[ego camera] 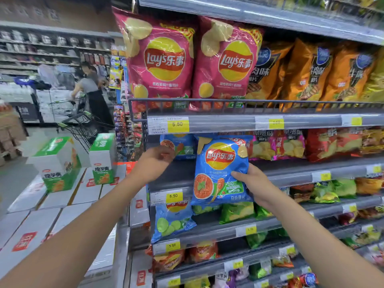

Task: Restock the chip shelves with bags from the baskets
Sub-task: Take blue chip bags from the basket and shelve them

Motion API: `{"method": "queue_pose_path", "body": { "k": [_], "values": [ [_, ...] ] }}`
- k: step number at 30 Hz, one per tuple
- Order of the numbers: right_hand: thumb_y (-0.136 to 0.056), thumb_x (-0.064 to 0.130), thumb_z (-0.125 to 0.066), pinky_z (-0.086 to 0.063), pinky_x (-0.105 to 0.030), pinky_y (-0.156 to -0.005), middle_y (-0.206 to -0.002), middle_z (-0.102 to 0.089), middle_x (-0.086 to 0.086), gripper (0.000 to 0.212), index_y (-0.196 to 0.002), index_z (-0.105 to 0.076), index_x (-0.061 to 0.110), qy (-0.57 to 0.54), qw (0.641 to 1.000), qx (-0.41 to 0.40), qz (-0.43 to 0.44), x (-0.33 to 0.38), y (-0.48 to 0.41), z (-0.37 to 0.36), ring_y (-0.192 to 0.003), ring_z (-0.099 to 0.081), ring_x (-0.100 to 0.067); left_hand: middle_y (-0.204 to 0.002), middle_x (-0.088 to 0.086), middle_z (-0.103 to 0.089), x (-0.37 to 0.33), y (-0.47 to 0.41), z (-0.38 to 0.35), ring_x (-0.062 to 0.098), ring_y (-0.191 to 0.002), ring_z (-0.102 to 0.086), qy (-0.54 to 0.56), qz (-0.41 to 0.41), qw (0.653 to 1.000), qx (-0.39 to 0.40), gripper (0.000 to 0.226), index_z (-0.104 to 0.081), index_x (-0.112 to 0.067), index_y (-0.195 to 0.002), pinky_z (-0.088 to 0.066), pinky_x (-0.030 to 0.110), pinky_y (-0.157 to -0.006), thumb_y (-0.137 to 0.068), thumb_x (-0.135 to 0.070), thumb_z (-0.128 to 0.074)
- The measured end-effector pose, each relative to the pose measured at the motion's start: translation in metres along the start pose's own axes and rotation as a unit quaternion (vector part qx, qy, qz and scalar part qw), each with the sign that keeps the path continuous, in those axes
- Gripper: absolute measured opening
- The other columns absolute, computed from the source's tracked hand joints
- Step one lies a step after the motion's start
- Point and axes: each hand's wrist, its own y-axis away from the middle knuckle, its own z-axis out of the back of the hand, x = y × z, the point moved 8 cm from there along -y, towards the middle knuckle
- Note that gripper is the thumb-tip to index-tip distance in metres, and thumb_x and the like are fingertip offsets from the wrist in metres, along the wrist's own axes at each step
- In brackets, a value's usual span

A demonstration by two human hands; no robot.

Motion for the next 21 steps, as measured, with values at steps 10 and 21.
{"method": "queue_pose_path", "body": {
  "k": [10,21],
  "values": [
    [-0.104,0.008,-0.056,-0.062,-0.032,-0.074,-0.117,-0.076,-0.007,0.025,-0.126,-0.064,0.014,-0.01,0.997,0.079,0.008,0.022,-0.02,-0.088,-0.102,-0.075,-0.025,-0.124,0.0,-0.072,0.001,0.039,-0.003,0.018,-0.104,-0.075,0.229,0.128,0.955,0.141,0.058,-0.058,-0.025,-0.137,-0.065,0.036,-0.074,-0.087,-0.043,-0.081],
    [-0.092,0.058,-0.066,-0.039,-0.035,-0.105,-0.156,-0.046,-0.003,0.082,-0.154,-0.038,0.012,0.338,0.94,0.046,0.013,0.034,-0.033,-0.096,-0.138,-0.048,-0.026,-0.128,0.008,-0.069,0.022,0.023,0.013,0.025,-0.109,-0.071,0.279,0.18,0.943,0.006,0.066,-0.057,-0.012,-0.139,-0.06,0.041,-0.094,-0.085,-0.039,-0.085]
  ]
}}
